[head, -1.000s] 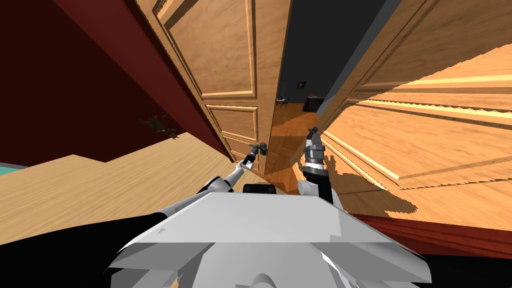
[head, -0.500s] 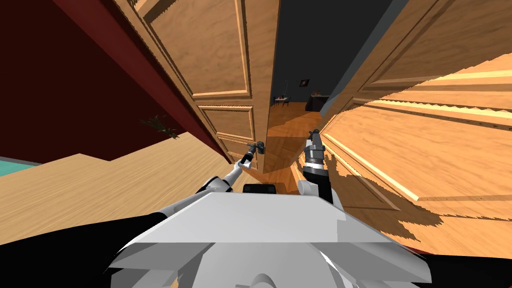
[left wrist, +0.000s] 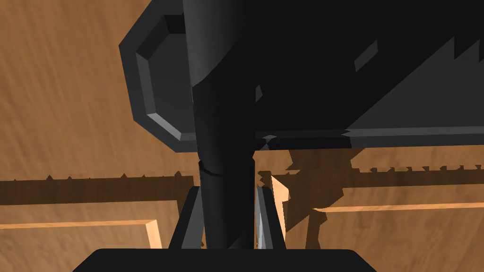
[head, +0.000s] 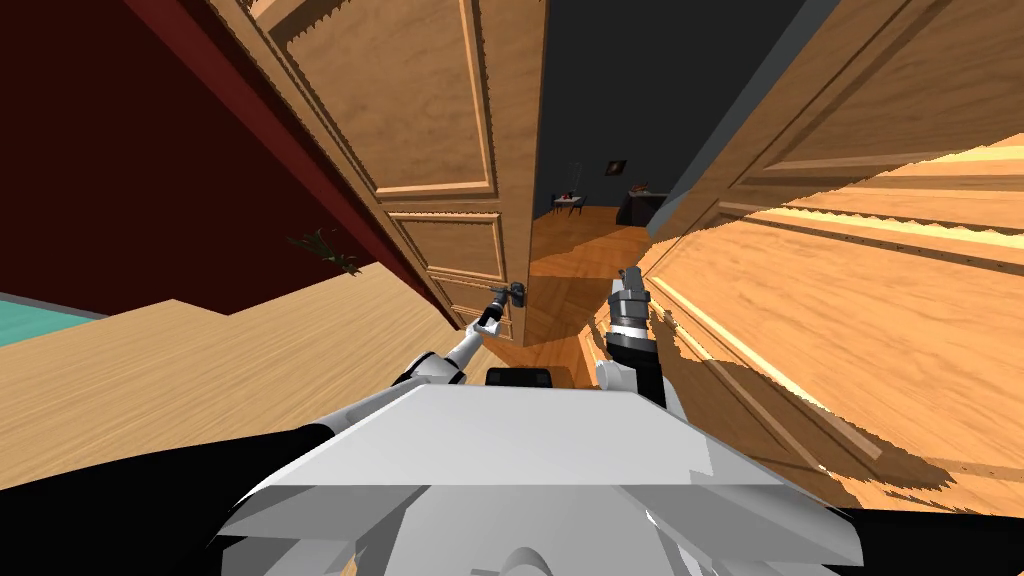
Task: Push the door open
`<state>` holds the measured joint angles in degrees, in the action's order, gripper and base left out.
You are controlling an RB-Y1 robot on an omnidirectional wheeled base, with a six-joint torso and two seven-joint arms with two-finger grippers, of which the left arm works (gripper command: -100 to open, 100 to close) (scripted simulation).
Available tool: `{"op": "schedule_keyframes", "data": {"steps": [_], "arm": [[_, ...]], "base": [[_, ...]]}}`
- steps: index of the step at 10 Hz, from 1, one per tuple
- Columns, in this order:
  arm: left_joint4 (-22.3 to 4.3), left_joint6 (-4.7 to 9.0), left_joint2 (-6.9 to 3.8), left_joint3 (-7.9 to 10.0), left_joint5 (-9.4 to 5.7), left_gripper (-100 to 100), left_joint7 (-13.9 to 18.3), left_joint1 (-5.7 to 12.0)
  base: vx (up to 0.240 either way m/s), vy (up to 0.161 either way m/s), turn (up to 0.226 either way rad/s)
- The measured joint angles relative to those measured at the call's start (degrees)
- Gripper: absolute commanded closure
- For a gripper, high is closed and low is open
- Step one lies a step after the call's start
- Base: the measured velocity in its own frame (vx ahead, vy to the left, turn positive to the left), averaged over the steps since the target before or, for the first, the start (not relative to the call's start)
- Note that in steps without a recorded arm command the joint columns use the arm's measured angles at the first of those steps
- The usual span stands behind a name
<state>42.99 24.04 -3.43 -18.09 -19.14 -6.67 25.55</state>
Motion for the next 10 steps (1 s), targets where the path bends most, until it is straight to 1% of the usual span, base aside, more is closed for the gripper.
{"op": "schedule_keyframes", "data": {"steps": [1,2,3,4,5,6,7,8,9,10], "arm": [[-1.2,0.88,-0.29,0.34,-0.03,100,0.2,0.49],[-0.7,0.74,-0.58,1.21,-0.12,100,0.1,0.19],[-0.1,0.32,-0.69,2.05,-0.18,100,-0.2,-0.05],[-1.3,0.92,-1.02,2.56,-0.28,100,0.1,0.66],[-0.6,0.72,-1.03,3.48,-0.34,100,-0.2,0.16],[-0.8,0.68,-1.0,4.33,-0.42,100,-0.6,0.35],[-0.5,0.29,-0.91,5.33,-0.51,100,-1.0,0.17],[-1.6,0.56,-1.06,5.72,-0.58,100,-0.9,0.63],[-1.8,0.72,-1.24,6.28,-0.66,100,-0.7,0.66],[-1.5,0.73,-1.38,6.95,-0.7,100,-0.9,0.39]], "base": [[0.151,-0.173,0.055],[0.142,-0.156,0.075],[0.129,-0.185,0.102],[0.124,-0.165,0.097],[0.099,-0.143,0.068],[0.117,-0.151,0.068],[0.133,-0.139,0.076],[0.143,-0.166,0.067],[0.127,-0.167,0.074],[0.098,-0.178,0.082]]}}
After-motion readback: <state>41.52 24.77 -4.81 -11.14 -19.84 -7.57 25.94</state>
